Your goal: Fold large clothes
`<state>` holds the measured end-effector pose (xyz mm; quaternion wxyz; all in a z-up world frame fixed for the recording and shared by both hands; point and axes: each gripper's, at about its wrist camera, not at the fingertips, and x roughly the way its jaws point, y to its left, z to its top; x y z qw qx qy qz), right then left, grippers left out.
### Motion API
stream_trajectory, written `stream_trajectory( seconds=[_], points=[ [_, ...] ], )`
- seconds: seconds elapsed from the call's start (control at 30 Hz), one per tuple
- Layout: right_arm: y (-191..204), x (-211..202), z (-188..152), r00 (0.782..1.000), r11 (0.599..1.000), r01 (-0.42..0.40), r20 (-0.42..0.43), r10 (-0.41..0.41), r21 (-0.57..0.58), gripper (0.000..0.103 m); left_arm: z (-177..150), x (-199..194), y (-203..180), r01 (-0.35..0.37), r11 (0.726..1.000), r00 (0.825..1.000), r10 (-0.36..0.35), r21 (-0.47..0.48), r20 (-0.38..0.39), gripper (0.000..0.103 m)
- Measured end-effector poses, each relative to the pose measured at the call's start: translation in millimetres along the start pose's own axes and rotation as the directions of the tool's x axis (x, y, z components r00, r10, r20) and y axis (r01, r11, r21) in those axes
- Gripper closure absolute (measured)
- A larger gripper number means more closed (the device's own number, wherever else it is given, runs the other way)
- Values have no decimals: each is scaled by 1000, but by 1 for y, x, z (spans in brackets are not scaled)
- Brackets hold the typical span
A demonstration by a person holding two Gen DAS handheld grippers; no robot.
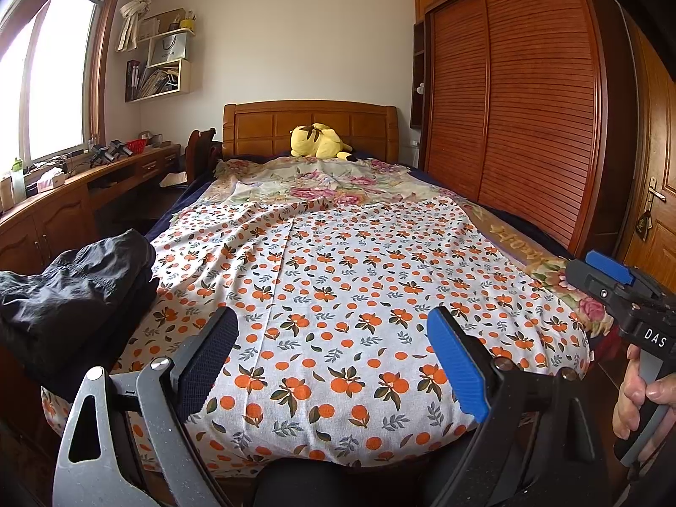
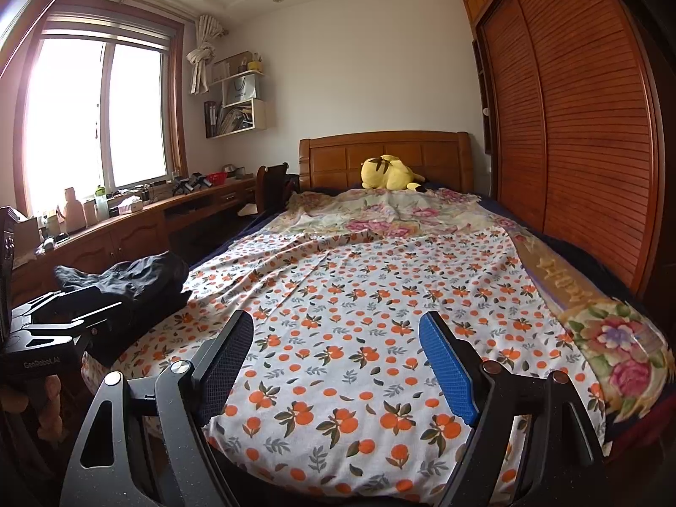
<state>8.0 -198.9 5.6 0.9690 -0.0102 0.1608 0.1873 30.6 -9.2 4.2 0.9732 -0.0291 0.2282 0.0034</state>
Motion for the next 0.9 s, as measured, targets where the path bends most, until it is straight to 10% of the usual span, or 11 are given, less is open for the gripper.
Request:
stream_trajectory(
  seconds=[0.9],
  points=[
    [1,0,-1,1000,1000,2,0,-2,-3,21,1,-2,-1,8,1000,1000,-8,-4,1,11]
  ],
)
